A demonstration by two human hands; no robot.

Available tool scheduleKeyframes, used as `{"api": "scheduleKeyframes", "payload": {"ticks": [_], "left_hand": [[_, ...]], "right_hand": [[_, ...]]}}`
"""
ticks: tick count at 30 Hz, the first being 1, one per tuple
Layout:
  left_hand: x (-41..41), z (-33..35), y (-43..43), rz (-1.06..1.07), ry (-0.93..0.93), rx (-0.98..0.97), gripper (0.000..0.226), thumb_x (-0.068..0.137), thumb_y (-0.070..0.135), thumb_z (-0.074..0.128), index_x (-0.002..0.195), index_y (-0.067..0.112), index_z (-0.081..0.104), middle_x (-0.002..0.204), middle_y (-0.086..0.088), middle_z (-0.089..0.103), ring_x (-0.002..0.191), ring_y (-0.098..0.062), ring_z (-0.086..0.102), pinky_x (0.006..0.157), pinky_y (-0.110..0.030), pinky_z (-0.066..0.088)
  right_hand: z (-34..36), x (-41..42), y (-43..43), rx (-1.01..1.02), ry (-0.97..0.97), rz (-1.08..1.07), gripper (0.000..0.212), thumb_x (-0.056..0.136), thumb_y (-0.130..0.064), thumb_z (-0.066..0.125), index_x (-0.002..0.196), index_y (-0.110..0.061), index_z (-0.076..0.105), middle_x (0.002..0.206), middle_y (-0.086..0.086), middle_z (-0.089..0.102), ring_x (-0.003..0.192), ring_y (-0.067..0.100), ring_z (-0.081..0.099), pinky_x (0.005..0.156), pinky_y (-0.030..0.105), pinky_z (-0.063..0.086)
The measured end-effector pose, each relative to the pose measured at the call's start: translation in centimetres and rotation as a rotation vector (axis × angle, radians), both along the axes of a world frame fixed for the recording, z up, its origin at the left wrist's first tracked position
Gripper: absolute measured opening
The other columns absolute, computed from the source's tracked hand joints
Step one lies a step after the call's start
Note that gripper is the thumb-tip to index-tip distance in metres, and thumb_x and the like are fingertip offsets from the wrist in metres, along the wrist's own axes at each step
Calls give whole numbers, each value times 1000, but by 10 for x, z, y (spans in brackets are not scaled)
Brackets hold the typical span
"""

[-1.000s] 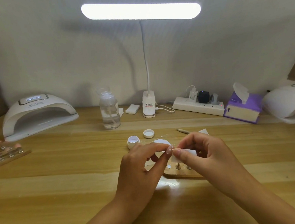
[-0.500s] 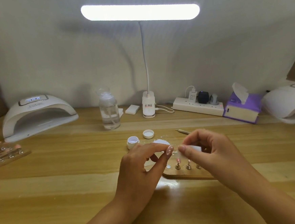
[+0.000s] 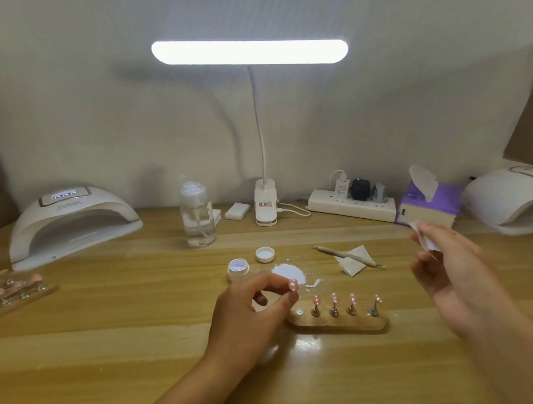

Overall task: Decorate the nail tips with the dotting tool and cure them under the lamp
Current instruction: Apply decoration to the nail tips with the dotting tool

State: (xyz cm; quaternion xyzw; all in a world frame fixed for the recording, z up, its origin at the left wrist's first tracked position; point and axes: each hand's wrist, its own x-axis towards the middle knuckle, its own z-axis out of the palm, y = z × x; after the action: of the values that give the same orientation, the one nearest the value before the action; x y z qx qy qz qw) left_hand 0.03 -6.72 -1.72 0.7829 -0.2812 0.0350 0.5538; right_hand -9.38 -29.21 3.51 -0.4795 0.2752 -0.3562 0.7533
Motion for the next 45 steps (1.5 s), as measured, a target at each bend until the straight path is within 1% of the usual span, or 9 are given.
{"api": "scheduleKeyframes", "payload": {"ticks": [4,7,13,20,22,27,31,37,45], "left_hand": [[-3,0,-2,1,77,103,11,79,37,77,80,47,72,83,29,70,76,1,48,88,-36,45],[-6,2,-3,11,73,141,14,78,42,76,82,53,68,81,34,68,72,5,46,95,-42,41],[-7,2,-5,47,38,239,14,77,50,74,84,57,64,84,41,64,82,12,48,87,-24,22],[-3,2,-4,77,10,279,14,71,54,77,79,51,66,85,34,65,81,10,51,86,-27,20],[-3,2,-3,61,-24,349,20,69,61,75,80,48,64,90,34,63,93,8,49,83,-28,18],[2,-3,2,6,-167,550,43,70,72,66,109,53,61,108,31,42,117,2,28,88,-28,14],[3,-4,4,-26,-226,518,47,68,71,66,110,54,60,112,35,37,118,3,24,90,-26,14],[0,-3,8,-52,-344,482,41,72,65,69,108,51,56,112,37,45,115,4,29,88,-23,16],[-1,-3,7,-47,-384,437,39,72,59,72,105,48,56,106,33,54,107,11,35,92,-16,19]], "right_hand": [[-10,4,-7,5,69,-17,14,93,-19,66,106,-15,64,85,-2,60,67,7,51,52,16,51],[-15,7,-9,-19,94,14,16,93,-14,65,108,-10,62,91,3,60,72,9,52,55,18,52],[-15,9,-1,-117,129,88,4,91,-14,68,91,-17,65,85,0,59,74,11,54,66,26,47],[-26,14,6,-104,220,174,10,94,-13,64,103,-9,63,90,4,59,78,16,54,68,28,50],[-26,14,5,-85,236,184,9,94,-11,63,103,-9,62,90,5,59,78,17,54,67,29,50],[-21,11,-5,-74,224,225,6,93,-10,63,99,-11,65,94,6,62,83,18,56,70,30,50],[-20,10,-6,-102,239,280,14,91,-10,66,105,-10,68,95,5,63,85,17,56,71,29,49],[-13,6,-19,-47,155,209,7,87,-13,70,92,-17,73,87,-1,68,76,11,56,66,27,49],[-13,6,-17,-40,178,233,9,85,-19,73,94,-17,74,89,0,70,74,10,55,60,24,50]]}}
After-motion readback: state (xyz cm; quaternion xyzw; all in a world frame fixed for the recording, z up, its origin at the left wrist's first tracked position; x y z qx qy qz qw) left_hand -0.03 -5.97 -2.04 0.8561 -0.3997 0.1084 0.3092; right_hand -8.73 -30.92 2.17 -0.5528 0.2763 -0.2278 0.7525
